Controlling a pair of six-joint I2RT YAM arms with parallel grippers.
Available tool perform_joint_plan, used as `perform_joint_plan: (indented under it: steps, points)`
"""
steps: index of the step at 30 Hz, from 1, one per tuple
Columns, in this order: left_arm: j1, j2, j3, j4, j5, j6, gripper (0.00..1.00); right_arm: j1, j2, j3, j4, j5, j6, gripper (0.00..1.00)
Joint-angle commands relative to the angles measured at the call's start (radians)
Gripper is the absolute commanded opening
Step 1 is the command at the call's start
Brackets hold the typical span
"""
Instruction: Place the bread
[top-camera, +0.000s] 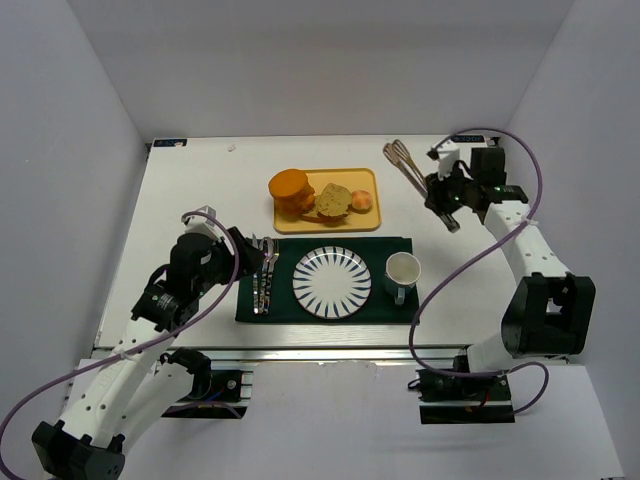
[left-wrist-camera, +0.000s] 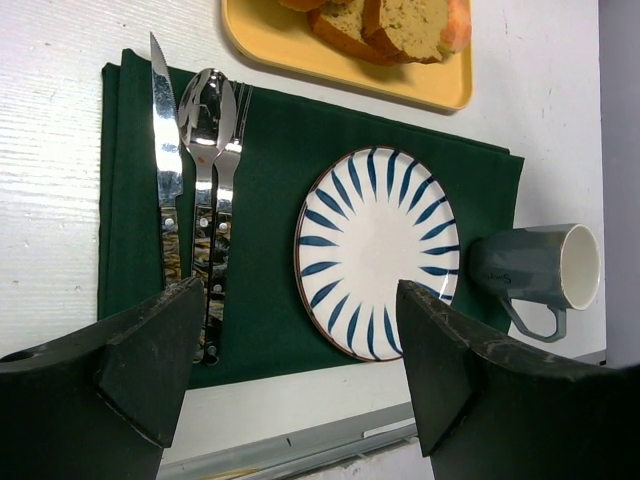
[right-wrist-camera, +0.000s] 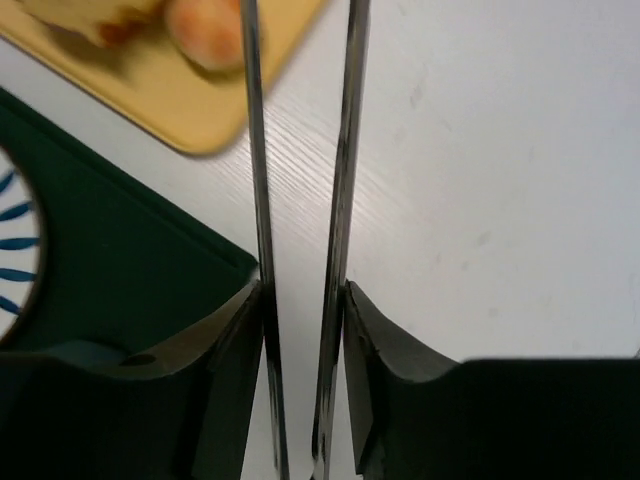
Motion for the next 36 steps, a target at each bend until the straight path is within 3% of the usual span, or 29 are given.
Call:
perform_joint_plan:
  steps: [1,5,12,19,36]
  points:
    - [0.001,0.004,0.016,0.035,0.018,0.012,0.86,0.109,-0.028,0.053,-0.056,-0.034,-0.009,0.42]
    - [0.001,-0.002,0.018,0.033,0.018,0.012,0.86,0.204,-0.016,0.075,-0.072,0.001,-0.068,0.47]
    - [0.001,-0.034,0.007,0.018,0.013,0.003,0.86,0.305,0.043,0.158,-0.101,0.032,-0.114,0.48]
    - [0.001,-0.073,-0.01,-0.003,-0.003,-0.015,0.87,0.411,0.035,0.139,-0.113,0.078,-0.192,0.48]
    - [0.001,-0.071,-0.008,-0.003,-0.003,-0.017,0.87,0.513,0.112,0.075,-0.02,0.297,-0.275,0.46]
